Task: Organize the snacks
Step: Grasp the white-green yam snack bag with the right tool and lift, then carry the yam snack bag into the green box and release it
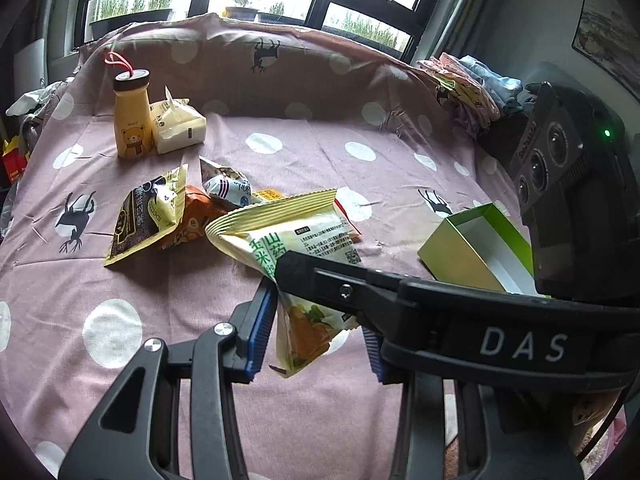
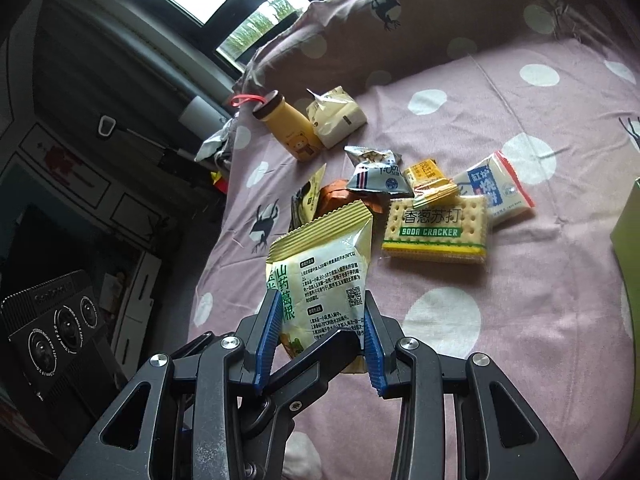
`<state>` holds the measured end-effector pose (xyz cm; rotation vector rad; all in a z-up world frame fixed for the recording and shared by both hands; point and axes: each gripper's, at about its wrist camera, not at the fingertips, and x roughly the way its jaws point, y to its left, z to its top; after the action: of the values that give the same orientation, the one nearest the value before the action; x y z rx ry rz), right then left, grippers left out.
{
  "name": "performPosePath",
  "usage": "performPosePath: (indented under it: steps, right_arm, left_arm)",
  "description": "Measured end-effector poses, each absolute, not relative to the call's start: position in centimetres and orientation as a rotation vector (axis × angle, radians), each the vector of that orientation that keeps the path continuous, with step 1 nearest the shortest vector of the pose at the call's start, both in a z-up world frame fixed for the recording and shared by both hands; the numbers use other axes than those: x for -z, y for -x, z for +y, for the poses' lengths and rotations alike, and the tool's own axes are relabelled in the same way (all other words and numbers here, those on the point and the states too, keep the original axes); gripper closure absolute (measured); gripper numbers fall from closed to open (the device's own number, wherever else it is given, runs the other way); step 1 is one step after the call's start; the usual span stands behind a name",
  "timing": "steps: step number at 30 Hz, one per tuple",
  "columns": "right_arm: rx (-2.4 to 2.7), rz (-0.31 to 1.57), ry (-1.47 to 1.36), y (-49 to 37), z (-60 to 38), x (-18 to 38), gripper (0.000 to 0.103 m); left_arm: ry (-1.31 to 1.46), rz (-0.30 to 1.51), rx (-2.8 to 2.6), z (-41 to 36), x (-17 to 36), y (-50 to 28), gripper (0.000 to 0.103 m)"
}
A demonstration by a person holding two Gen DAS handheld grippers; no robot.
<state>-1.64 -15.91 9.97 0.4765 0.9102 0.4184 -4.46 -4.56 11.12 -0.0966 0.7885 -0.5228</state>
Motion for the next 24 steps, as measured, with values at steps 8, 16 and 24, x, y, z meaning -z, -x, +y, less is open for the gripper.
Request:
performPosePath:
  steps: [8,16,24]
  right_arm:
    - [-0.402,0.837,-0.439,3.5,-16.2,-12.5,0.062]
    - [-0.353,0.735,-0.43,5.8,-18.6,-15.0,0.062]
    - [-0.215,0.638,-0.426,9.0,-23.3,-16.9,0.062]
  left_arm:
    - [0.065,0.722,0.537,-5.4,-13.2,6.2,0.064]
    - [0.006,0.651,0.601,-8.4,-15.6,7.7,0.064]
    - [-0.052,0.613,0.739,-13.8,-16.9,8.7,0.064]
